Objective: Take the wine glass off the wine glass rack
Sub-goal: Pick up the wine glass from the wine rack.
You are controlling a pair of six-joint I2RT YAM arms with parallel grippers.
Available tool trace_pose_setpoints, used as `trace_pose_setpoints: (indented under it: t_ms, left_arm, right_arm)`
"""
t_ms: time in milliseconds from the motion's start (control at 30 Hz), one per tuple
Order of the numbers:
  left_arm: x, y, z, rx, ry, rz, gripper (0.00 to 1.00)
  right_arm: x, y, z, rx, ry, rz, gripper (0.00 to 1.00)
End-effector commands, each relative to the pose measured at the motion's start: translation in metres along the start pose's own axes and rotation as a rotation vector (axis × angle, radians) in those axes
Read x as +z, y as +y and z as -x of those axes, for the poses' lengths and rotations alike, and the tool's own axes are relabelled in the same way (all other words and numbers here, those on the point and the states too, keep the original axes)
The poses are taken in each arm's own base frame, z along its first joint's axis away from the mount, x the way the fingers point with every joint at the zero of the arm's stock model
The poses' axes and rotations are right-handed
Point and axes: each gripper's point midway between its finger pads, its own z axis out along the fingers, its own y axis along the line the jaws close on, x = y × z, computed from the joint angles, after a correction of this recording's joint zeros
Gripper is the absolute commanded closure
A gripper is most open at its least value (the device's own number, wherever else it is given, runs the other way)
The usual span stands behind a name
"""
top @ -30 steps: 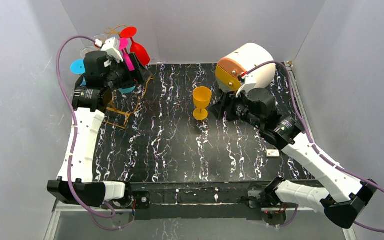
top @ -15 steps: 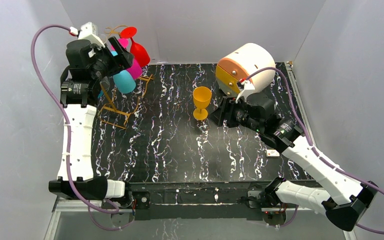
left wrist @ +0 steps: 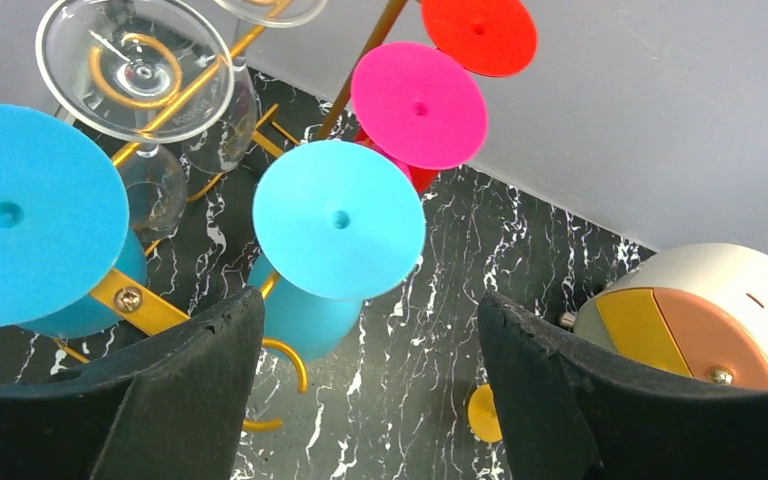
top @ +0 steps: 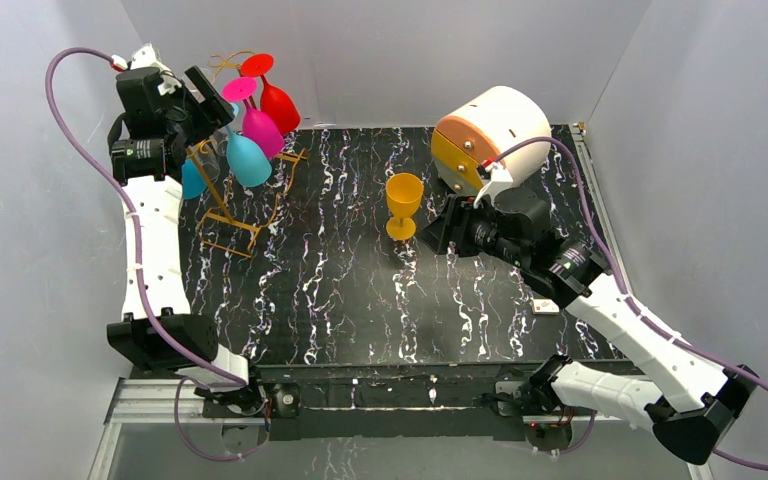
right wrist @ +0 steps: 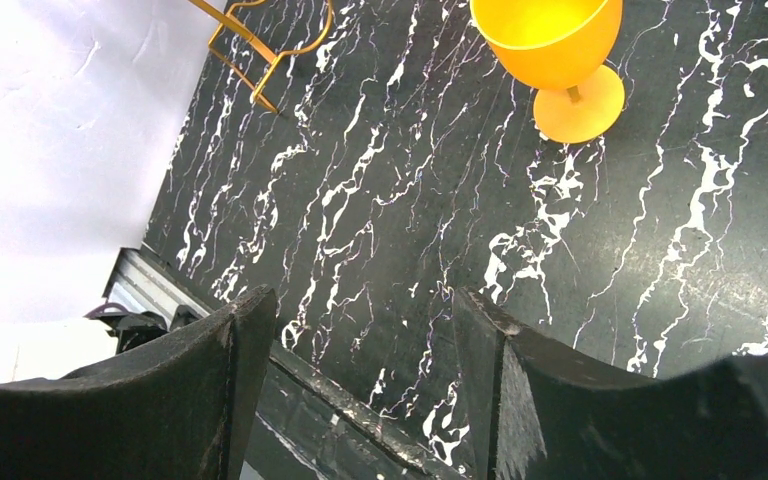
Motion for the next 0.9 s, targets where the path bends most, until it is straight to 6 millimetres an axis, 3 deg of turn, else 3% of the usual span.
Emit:
trace_pose_setpoints:
  t_ms: [0,267,633,767,867]
  left_arm:
    - [-0.006,0.000,0.017,-0.026,-0.035,-0.023,0.26]
    - [0.009,0.015,0.008,-0.072,0.017,-0.023,0.31]
    - [0.031,0.002,0.007,-0.152,0.038,-0.108,0.43]
    - [0.026,0.016,0.006,-0.137,0.019,-0.038,0.44]
    - [0.021,0.022,0.009,-0.118,-0.005,-0.008,0.39]
  right_arm:
    - [-0.010,0.006,0.012,0.022,-0.054,0.014,0.27]
    - [-0.007,0.004,0.012,0.022,-0.037,-0.009,0.27]
    - [-0.002,0.003,0.012,0.028,-0.036,-0.018,0.26]
    - [-0.004,0.007,0.019,0.024,-0.051,-0.011,0.26]
    - [-0.004,0.006,0.022,0.024,-0.062,-0.018,0.26]
